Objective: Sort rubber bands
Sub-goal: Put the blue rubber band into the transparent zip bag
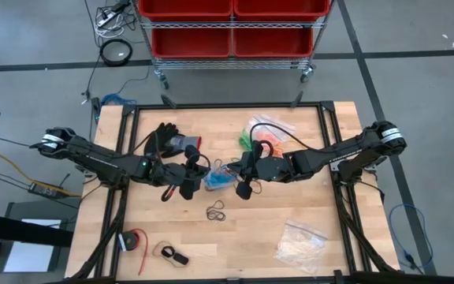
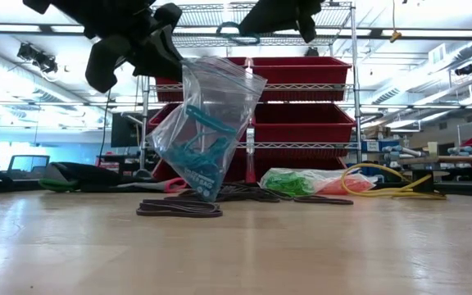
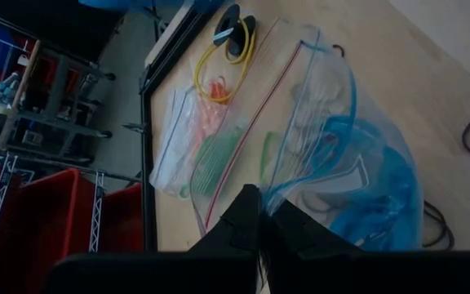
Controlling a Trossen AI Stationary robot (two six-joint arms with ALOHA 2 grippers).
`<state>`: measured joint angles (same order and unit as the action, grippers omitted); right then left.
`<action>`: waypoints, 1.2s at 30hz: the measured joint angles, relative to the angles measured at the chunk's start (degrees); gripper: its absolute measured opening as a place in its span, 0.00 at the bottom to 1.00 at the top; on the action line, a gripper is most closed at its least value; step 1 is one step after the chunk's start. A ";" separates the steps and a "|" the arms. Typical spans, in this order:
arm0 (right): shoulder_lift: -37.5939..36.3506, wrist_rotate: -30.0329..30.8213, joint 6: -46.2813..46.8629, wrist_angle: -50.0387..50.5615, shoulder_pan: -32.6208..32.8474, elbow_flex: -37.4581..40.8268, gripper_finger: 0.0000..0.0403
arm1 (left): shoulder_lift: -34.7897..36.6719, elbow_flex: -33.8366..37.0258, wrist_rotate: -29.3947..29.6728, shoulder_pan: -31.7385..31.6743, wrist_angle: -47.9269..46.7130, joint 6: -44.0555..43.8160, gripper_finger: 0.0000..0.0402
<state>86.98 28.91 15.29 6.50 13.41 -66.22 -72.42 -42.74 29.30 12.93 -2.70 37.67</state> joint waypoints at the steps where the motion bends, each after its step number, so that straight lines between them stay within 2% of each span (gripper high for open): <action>1: 0.00 0.00 0.00 -0.20 0.00 0.00 0.00 | 0.00 0.00 0.00 0.00 0.01 0.00 0.03; 8: 1.16 -0.03 0.04 -0.60 0.00 -0.08 0.00 | 0.00 0.00 0.00 0.00 0.30 0.00 0.03; 21: 7.82 -1.33 0.02 -4.43 -1.41 -0.05 0.00 | 0.04 0.07 0.02 0.00 1.44 -0.02 0.03; 27: 9.97 -5.99 0.36 -6.45 -2.65 -0.11 0.00 | 0.04 0.04 0.00 0.00 1.73 -0.02 0.03; 36: 15.20 -9.17 0.91 -6.78 -4.21 -3.15 0.00 | 0.06 0.07 0.00 0.00 2.11 -0.02 0.03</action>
<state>102.18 19.74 16.20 -0.29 9.20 -69.37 -72.36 -42.68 29.30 12.93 -0.59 37.65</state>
